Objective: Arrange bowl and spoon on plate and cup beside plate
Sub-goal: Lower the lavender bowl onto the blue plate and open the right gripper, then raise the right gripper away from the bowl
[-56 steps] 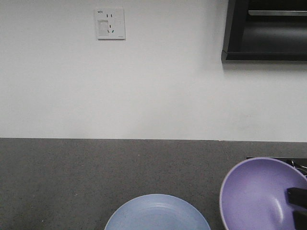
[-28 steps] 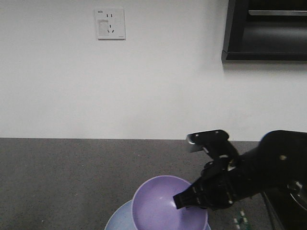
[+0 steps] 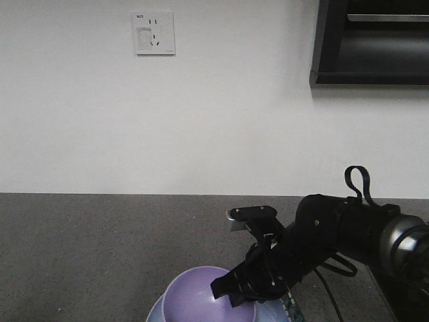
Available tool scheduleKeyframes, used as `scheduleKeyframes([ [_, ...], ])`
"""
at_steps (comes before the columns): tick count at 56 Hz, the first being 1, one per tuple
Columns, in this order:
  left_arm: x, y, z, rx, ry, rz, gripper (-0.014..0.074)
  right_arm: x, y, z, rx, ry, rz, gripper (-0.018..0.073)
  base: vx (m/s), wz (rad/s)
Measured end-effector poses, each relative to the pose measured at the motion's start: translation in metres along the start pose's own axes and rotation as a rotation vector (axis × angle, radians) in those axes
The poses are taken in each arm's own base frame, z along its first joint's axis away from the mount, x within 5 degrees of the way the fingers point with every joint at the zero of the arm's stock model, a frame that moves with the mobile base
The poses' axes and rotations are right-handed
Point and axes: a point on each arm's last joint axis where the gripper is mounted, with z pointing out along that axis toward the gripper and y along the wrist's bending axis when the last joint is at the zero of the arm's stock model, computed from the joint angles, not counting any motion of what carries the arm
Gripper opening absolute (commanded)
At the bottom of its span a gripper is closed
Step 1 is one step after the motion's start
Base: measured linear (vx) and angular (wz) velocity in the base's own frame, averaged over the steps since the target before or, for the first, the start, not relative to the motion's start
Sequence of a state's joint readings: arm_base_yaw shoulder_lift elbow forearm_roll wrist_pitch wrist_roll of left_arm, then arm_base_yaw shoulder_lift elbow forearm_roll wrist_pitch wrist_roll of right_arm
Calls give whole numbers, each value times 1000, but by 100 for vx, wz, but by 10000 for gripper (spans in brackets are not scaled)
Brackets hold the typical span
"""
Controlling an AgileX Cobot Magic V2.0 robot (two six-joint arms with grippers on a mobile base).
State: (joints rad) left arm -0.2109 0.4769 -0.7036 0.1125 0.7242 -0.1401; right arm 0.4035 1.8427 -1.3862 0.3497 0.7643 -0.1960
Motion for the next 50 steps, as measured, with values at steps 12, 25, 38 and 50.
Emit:
scheduleKeyframes([
  [12,0,0,0,0,0,0,-6,0,0,3,-11,6,14,374,0,0],
  [25,0,0,0,0,0,0,-6,-2,2,-1,-24,-19,18,571,0,0],
  [38,0,0,0,0,1,0,-6,-6,15,-63,0,-156,-82,475,0,0],
  [50,2,-1,1,12,24,-17,-6,16,30,-169,101,-352,-152,-17,0,0],
])
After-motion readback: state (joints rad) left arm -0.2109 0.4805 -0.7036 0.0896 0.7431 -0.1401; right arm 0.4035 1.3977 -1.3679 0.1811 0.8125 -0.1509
